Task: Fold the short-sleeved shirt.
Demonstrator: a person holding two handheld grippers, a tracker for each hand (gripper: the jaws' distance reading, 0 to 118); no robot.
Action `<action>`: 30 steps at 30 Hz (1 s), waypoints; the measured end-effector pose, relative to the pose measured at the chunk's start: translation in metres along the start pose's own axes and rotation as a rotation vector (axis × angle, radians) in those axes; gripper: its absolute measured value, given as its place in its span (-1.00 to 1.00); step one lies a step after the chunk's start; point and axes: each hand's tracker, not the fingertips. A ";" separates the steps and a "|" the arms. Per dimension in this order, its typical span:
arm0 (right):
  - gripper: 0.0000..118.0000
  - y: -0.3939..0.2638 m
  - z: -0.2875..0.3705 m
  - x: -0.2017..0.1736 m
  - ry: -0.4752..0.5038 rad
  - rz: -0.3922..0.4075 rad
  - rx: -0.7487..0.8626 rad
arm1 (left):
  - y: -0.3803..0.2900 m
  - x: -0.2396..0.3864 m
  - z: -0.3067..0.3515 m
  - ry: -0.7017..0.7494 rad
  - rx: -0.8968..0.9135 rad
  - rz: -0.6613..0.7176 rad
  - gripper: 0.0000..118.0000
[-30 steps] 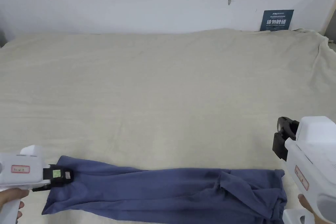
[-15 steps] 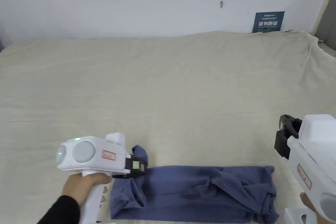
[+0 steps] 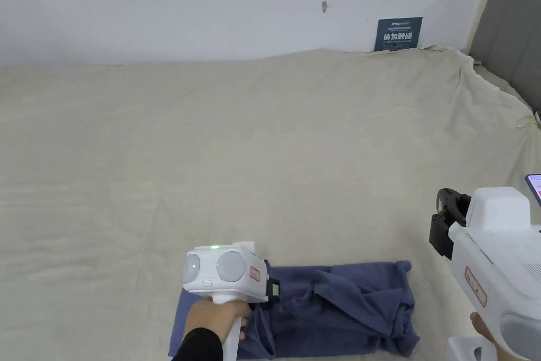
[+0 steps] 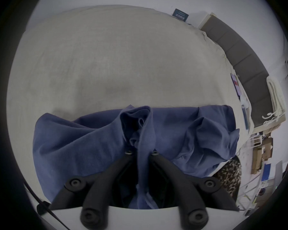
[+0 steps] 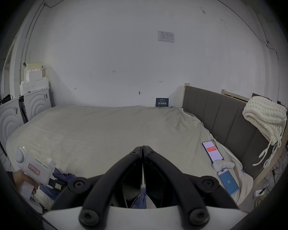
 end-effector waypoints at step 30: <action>-1.00 0.006 0.005 0.005 -0.010 -0.020 -0.002 | -0.066 -0.070 0.052 0.030 0.444 0.036 -1.00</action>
